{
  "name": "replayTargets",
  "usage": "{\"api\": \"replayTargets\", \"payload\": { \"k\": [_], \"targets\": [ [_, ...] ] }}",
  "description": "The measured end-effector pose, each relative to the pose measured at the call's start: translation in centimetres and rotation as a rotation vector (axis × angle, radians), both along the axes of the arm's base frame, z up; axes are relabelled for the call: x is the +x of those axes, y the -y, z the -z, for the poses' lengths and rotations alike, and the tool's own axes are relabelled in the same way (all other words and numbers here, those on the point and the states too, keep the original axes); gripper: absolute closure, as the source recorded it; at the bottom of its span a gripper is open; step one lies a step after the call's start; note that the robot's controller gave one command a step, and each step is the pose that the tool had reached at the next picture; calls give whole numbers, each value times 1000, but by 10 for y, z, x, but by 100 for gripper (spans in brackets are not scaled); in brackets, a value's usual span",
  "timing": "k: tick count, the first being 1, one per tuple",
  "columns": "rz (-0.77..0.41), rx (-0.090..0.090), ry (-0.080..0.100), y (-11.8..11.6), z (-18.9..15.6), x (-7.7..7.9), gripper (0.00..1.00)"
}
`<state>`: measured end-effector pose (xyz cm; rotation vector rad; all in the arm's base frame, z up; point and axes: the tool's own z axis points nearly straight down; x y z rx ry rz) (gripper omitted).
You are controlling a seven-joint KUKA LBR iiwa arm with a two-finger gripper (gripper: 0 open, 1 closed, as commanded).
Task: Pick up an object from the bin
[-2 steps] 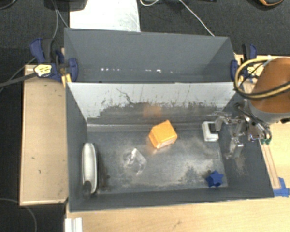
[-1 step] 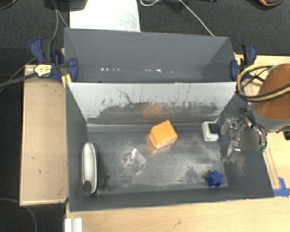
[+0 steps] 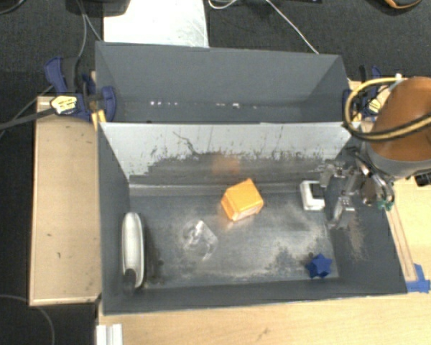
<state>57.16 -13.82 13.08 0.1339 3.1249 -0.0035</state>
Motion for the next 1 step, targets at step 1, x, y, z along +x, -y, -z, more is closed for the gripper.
{"api": "replayTargets", "payload": {
  "k": [1],
  "targets": [
    [-78, 1, 1, -6, 61, -4, 0]
  ]
}}
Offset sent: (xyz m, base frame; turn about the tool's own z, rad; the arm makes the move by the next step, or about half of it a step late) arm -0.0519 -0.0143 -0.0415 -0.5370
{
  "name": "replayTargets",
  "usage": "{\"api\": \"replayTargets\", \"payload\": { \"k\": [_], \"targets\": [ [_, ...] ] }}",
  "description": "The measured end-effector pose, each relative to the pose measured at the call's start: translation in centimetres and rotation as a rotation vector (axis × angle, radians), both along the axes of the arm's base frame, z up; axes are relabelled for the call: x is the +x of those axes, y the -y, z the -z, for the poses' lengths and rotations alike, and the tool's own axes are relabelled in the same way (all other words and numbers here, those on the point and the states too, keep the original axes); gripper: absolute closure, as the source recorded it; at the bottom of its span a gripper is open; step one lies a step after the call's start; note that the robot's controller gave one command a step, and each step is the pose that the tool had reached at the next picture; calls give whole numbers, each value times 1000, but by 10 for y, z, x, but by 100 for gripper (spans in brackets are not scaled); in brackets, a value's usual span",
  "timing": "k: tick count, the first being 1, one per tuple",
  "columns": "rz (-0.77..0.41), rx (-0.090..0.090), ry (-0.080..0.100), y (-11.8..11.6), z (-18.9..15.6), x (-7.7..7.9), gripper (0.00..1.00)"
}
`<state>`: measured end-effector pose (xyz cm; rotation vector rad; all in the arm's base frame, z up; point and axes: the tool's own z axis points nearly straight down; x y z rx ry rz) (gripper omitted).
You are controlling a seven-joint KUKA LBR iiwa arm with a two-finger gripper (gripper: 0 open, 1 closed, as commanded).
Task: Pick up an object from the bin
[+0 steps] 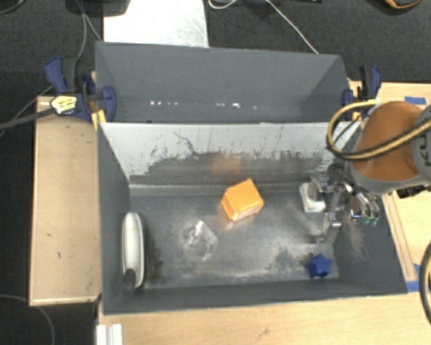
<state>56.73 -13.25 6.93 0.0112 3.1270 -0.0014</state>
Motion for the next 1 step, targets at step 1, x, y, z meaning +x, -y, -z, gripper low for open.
{"api": "replayTargets", "payload": {
  "k": [1],
  "targets": [
    [-3, 0, 2, 1, -2, -1, 0]
  ]
}}
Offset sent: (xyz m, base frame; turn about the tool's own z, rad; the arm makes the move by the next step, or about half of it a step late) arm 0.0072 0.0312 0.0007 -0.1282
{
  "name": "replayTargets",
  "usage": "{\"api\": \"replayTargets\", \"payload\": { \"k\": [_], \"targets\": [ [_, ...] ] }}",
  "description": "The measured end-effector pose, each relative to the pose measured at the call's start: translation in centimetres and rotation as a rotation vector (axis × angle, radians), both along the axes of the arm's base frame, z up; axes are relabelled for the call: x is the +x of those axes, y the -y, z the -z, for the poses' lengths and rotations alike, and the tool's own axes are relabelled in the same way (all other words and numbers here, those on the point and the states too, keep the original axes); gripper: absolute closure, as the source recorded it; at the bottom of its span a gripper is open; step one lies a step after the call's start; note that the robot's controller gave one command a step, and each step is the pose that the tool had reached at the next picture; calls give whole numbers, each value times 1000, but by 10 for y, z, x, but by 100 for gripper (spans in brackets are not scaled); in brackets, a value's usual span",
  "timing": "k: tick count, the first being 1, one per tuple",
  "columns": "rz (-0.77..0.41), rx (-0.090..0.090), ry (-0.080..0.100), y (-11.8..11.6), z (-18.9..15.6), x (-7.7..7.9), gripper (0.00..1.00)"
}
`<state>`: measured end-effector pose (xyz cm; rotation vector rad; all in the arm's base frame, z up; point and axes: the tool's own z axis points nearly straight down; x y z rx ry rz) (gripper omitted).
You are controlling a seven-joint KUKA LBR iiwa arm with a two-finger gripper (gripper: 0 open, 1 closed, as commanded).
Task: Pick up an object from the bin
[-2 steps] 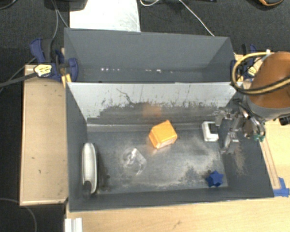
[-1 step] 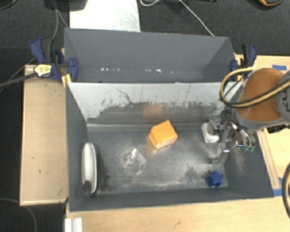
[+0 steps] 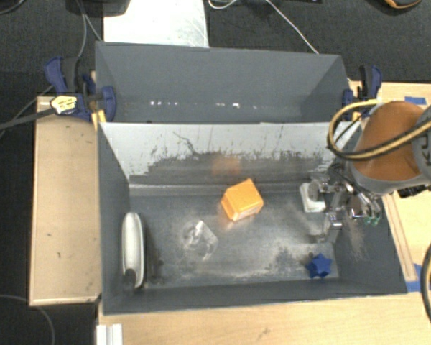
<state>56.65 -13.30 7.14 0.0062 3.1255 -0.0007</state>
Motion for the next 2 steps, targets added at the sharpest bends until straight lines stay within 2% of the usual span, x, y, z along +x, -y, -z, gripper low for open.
{"api": "replayTargets", "payload": {
  "k": [1, 2],
  "targets": [
    [-126, -4, 4, -31, 0, 9, 0],
    [-126, -1, -2, -2, -78, -27, 0]
  ]
}}
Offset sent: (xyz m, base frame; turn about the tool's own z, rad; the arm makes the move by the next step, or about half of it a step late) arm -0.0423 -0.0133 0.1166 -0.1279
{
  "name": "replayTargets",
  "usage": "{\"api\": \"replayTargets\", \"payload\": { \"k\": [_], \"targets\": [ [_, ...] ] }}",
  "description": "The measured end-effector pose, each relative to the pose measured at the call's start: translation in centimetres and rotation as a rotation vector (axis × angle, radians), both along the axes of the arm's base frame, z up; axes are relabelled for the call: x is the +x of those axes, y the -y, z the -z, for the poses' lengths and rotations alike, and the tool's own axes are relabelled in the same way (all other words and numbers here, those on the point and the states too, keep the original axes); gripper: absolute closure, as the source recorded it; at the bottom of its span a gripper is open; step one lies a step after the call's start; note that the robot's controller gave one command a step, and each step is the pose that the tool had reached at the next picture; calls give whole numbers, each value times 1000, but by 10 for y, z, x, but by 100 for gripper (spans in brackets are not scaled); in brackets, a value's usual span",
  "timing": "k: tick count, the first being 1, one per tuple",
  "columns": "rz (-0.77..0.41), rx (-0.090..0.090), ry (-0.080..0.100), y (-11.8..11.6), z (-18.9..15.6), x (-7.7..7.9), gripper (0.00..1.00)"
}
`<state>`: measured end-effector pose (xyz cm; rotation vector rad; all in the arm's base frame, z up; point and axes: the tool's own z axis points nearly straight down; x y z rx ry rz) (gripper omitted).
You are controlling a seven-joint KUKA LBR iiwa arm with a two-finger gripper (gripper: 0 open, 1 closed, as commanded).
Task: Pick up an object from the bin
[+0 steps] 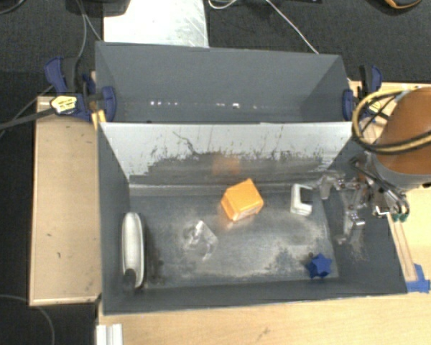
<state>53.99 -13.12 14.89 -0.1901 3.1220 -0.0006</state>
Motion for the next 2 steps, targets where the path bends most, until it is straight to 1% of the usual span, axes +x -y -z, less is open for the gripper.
{"api": "replayTargets", "payload": {
  "k": [1, 2],
  "targets": [
    [0, -1, 6, 16, -40, -15, 0],
    [11, 0, 5, 6, 57, 31, 0]
  ]
}}
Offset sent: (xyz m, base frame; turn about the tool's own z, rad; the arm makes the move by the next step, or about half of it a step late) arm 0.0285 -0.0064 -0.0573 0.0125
